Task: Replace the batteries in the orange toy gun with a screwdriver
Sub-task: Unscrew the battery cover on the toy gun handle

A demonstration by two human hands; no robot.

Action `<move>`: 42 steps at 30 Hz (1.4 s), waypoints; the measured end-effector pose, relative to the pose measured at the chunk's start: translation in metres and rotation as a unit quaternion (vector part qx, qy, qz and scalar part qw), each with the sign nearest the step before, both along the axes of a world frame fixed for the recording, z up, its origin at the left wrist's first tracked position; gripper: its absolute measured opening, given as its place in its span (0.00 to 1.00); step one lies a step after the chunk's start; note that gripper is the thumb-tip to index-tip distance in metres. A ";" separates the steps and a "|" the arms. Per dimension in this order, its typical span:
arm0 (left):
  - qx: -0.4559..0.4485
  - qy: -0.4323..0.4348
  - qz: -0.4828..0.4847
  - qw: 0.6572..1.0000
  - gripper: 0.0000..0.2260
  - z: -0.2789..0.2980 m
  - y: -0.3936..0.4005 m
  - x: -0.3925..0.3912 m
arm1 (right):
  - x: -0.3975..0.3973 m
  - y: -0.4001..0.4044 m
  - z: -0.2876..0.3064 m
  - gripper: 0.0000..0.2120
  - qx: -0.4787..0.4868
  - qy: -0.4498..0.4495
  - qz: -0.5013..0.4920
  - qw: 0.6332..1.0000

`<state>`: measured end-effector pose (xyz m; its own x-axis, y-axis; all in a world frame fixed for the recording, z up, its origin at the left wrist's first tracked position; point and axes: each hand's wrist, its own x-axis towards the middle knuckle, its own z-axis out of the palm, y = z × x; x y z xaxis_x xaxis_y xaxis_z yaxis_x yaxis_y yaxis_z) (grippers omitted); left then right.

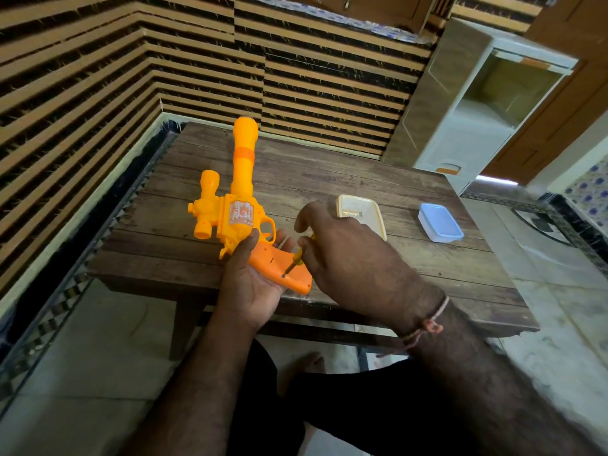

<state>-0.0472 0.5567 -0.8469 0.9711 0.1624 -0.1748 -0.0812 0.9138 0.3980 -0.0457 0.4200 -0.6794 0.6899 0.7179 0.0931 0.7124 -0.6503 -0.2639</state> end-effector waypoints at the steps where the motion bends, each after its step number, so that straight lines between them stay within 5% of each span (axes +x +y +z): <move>1: 0.002 0.006 0.004 1.000 0.41 0.001 0.000 0.000 | 0.000 -0.001 -0.001 0.10 -0.005 0.000 0.006 1.000; 13: 0.000 -0.023 0.001 1.000 0.29 0.006 -0.006 -0.004 | 0.002 0.006 0.003 0.12 -0.023 0.028 0.033 0.999; 19: -0.002 -0.013 0.021 1.000 0.40 0.002 -0.004 0.000 | 0.005 -0.002 -0.005 0.12 -0.038 -0.080 -0.045 0.995; 25: 0.022 -0.032 0.032 0.999 0.42 0.004 -0.001 0.001 | 0.000 0.000 -0.014 0.10 0.101 0.037 -0.028 0.994; 42: 0.007 0.015 0.044 0.999 0.52 0.018 -0.007 -0.004 | -0.007 -0.017 -0.027 0.07 0.071 0.042 -0.073 0.994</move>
